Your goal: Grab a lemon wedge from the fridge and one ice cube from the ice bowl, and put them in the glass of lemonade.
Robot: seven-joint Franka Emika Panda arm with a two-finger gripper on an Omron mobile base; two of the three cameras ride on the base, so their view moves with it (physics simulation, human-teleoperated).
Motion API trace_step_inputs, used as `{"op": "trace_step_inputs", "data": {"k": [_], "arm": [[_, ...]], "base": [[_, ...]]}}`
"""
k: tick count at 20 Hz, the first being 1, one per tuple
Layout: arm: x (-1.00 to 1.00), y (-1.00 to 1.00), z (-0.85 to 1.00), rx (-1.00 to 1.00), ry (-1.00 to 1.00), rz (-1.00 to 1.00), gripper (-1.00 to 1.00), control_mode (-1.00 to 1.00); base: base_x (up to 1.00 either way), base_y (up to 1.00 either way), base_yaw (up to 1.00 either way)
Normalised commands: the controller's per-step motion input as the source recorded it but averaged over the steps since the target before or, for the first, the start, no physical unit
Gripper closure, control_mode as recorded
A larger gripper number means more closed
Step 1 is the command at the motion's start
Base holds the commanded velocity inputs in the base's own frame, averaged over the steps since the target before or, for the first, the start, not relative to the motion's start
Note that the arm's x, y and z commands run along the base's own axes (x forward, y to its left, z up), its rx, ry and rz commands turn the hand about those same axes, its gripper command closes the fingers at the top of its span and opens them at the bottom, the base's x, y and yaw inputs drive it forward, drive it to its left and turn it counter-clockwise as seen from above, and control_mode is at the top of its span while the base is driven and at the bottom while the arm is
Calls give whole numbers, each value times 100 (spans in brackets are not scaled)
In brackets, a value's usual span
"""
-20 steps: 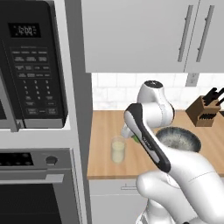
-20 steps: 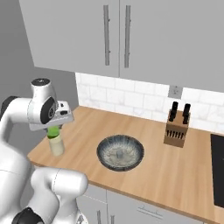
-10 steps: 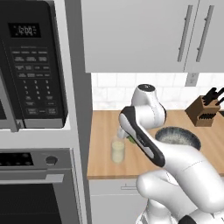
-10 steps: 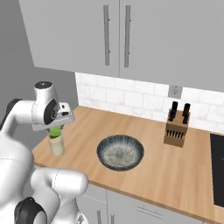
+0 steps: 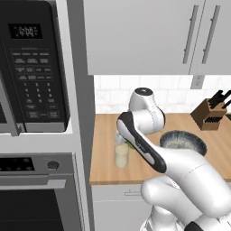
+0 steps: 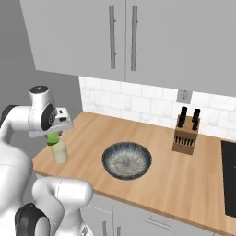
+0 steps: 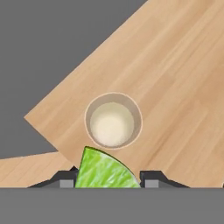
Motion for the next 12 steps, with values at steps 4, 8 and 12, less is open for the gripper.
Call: {"op": "trace_step_inputs", "data": {"k": [4, 8, 12], "arm": [[14, 7, 0, 0, 0, 0, 100, -100], [14, 0, -1, 0, 0, 0, 100, -100], [21, 0, 0, 0, 0, 0, 100, -100]], "base": [[0, 0, 0], [0, 0, 0], [0, 0, 0]]}}
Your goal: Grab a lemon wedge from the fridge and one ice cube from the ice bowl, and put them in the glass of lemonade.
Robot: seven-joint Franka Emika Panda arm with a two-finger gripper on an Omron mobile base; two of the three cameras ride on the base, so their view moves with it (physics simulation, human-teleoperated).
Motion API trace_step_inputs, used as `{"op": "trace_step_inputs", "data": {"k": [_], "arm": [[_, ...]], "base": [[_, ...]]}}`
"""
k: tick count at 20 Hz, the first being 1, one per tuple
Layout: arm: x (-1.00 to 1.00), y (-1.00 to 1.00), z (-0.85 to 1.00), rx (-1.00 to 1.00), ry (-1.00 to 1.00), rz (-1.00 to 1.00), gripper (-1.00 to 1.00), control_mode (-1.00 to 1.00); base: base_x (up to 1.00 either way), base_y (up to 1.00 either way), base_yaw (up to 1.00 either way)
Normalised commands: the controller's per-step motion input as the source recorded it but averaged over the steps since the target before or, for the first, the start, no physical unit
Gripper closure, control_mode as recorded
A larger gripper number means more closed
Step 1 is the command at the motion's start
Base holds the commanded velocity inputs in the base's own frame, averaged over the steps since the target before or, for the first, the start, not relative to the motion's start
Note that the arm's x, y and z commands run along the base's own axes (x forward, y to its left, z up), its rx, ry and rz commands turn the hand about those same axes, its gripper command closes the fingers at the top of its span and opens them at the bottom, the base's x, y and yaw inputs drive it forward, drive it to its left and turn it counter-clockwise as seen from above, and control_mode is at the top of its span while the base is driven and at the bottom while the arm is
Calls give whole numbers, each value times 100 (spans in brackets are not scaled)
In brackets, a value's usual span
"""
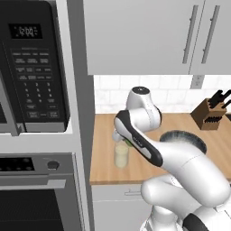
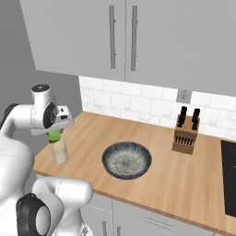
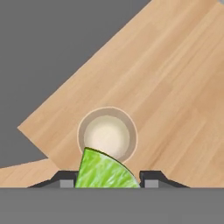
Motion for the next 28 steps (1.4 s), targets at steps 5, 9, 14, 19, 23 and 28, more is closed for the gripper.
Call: {"op": "trace_step_inputs", "data": {"k": [5, 9, 14, 19, 23, 28], "arm": [[17, 3, -1, 0, 1, 0, 100, -100], [13, 3, -14, 0, 6, 1, 100, -100], [0, 0, -24, 3, 0, 4, 100, -100], [2, 16, 0, 0, 0, 0, 100, -100], [8, 5, 3, 0, 0, 0, 100, -100], [12, 1, 2, 0, 0, 0, 100, -100]], "base": [[0, 0, 0], [0, 0, 0], [0, 0, 0], [0, 0, 0], [0, 0, 0], [0, 0, 0]]}}
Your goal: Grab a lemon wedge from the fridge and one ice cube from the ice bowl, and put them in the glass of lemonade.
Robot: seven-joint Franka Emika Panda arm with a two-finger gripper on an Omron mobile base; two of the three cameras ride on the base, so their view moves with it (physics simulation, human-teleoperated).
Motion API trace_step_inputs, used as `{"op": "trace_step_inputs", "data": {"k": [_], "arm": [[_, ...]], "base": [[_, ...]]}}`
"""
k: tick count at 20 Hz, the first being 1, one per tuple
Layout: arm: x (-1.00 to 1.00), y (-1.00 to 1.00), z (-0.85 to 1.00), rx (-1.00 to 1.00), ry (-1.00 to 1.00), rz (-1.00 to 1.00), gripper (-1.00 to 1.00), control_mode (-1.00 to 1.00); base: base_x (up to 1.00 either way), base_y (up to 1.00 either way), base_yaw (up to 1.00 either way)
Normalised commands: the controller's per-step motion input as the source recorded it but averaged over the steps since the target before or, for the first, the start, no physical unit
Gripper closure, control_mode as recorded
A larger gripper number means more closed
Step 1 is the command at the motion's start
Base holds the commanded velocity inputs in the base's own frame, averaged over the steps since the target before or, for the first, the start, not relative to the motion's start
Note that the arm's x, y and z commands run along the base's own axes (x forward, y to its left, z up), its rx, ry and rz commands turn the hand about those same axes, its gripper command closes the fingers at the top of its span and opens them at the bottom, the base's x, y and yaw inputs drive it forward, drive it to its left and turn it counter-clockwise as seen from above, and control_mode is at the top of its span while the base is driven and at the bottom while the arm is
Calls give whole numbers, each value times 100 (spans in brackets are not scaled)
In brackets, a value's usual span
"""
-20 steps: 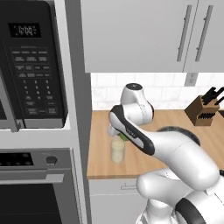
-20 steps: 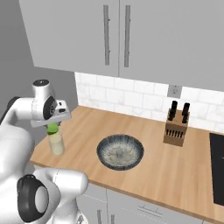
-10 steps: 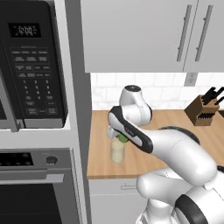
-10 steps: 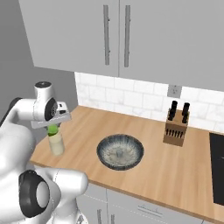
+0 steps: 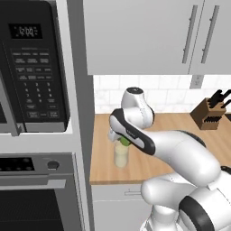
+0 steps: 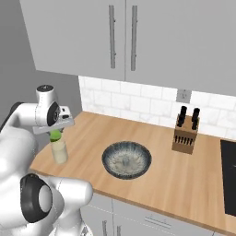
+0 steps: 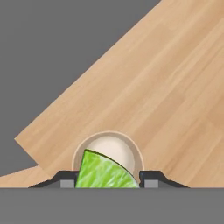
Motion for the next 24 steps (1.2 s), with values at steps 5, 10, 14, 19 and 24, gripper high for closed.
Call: {"op": "trace_step_inputs", "data": {"k": [5, 10, 14, 19, 24], "arm": [[10, 6, 0, 0, 0, 0, 100, -100], [6, 14, 4, 0, 0, 0, 100, -100], [0, 2, 0, 0, 0, 0, 100, -100], [0, 0, 0, 0, 0, 0, 100, -100], [0, 0, 0, 0, 0, 0, -100, -100]], "base": [[0, 0, 0], [0, 0, 0], [0, 0, 0], [0, 0, 0], [0, 0, 0]]}}
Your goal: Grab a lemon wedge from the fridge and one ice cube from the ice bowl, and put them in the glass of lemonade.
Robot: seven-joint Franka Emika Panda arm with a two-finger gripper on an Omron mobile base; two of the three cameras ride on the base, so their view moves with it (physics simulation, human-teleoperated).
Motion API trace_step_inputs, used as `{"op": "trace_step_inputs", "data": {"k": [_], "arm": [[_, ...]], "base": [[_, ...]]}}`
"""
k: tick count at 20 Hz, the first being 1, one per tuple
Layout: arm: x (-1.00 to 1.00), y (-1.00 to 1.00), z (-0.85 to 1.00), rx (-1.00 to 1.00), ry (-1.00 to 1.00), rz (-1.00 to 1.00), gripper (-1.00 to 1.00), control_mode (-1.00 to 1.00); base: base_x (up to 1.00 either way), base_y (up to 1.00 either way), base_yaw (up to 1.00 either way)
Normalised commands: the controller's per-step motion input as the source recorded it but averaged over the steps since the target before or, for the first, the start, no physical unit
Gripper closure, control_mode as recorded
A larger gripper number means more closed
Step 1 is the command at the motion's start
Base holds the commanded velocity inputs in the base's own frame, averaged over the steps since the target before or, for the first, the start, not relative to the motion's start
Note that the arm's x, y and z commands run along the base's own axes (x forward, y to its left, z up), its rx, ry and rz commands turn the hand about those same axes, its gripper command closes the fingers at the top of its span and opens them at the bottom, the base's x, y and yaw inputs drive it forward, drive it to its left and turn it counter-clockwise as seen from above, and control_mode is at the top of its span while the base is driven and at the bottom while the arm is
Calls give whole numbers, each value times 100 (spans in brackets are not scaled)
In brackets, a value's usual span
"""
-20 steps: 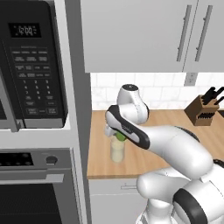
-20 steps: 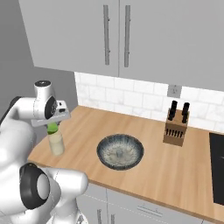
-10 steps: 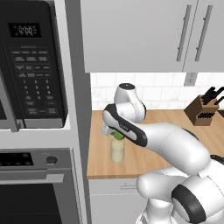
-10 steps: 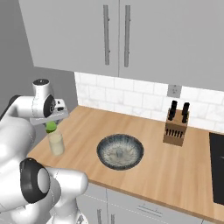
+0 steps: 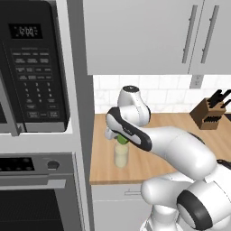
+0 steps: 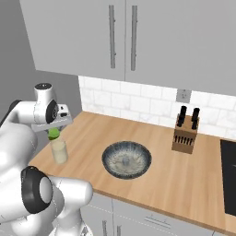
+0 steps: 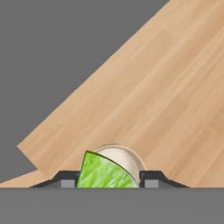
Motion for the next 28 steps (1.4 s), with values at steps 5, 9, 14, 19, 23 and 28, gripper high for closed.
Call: {"op": "trace_step_inputs", "data": {"k": [5, 9, 14, 19, 23, 28], "arm": [[0, 0, 0, 0, 0, 0, -100, -100], [0, 0, 0, 0, 0, 0, -100, -100], [0, 0, 0, 0, 0, 0, -100, -100], [-8, 0, 0, 0, 0, 0, -100, -100], [-59, -12, 0, 1, 0, 0, -100, -100], [-89, -7, 0, 2, -1, 0, -100, -100]], "base": [[0, 0, 0], [0, 0, 0], [0, 0, 0], [0, 0, 0], [0, 0, 0], [0, 0, 0]]}}
